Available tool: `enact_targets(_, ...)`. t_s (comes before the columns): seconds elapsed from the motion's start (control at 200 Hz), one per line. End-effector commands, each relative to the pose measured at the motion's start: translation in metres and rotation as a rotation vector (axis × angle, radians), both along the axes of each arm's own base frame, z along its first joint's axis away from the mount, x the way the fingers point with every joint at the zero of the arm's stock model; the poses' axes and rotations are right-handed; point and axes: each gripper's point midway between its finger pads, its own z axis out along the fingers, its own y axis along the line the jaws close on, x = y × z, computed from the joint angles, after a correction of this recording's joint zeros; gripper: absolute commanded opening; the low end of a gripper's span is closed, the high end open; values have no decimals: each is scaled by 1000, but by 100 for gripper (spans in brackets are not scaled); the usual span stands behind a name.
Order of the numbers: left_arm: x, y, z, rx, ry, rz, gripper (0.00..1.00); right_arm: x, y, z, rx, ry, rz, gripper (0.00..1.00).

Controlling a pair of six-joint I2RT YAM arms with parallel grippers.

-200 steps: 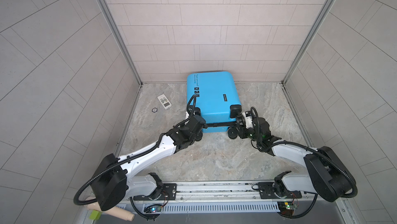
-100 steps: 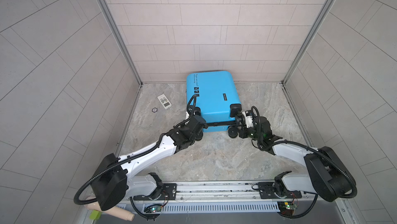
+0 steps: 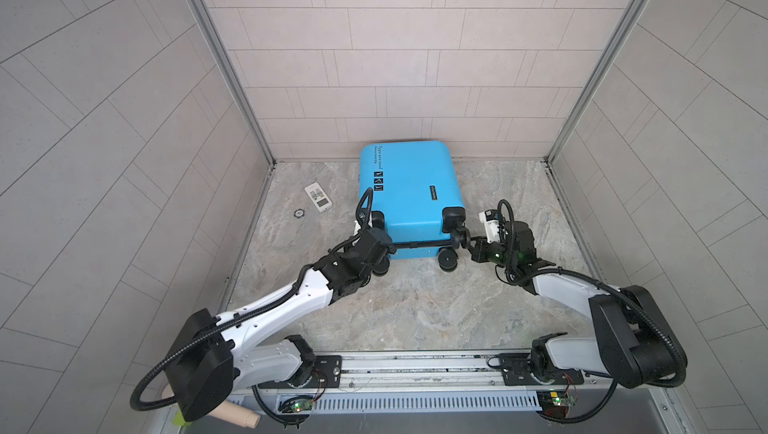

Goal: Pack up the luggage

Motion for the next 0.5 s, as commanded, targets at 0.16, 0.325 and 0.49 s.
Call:
enact_targets(0.16, -10, 48, -4, 124, 23, 104, 0, 68, -38, 27, -28, -25, -166, 0)
enact_targets(0.325, -8, 49, 0, 123, 20, 103, 0, 67, -21, 30, 5, 8, -102, 0)
enact_targets(0.49, -8, 50, 21, 86, 8, 105, 35, 49, -22, 25, -14, 64, -109, 21)
